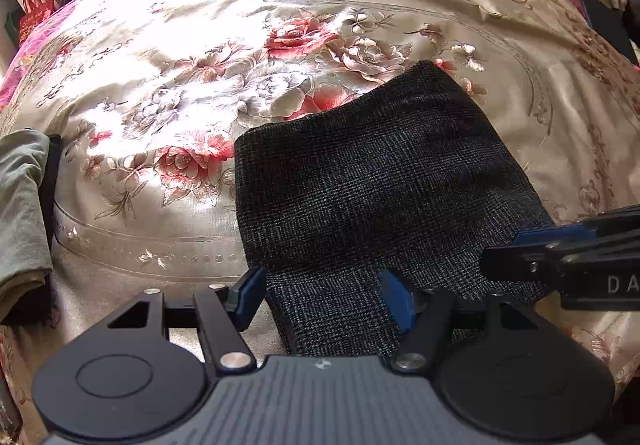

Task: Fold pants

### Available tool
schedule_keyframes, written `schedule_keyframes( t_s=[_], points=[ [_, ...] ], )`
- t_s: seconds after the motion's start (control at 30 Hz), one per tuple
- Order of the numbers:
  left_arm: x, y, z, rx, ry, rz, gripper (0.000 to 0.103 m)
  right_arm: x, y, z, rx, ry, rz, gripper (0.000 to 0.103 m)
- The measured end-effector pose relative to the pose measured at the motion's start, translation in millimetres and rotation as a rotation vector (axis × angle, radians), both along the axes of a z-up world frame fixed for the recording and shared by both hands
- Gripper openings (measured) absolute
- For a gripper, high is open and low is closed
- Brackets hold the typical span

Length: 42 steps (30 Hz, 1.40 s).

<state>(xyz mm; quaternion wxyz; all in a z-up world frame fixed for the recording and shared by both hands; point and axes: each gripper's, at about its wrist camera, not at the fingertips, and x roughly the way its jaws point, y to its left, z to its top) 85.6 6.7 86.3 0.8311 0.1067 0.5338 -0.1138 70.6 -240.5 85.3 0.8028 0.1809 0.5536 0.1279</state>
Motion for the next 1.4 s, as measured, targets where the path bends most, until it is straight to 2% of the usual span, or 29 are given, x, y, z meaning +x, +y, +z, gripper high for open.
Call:
schedule_keyframes(
  t_s=[0.37,0.83,1.23,1.4],
  points=[
    [2.1,-3.6,0.1,-0.013,0.003,0.004,0.078,0.8,1.3,3.5,-0.01,0.011,0.004,0.043],
    [2.6,-3.8,0.1,-0.011,0.018,0.009,0.078,0.8,7.5,4.3,-0.016,0.03,0.015,0.043],
    [-8.0,-1.9,0.2,-0.017,0.025,-0.013,0.079,-13.1,13.4,5.0,-0.028,0.036,-0.013,0.044],
    [-13.2,-2.3,-2.0,-0.006,0.028,0.007,0.079,-19.1,13.6,2.5,-0.015,0.035,0.007,0.045]
  ],
)
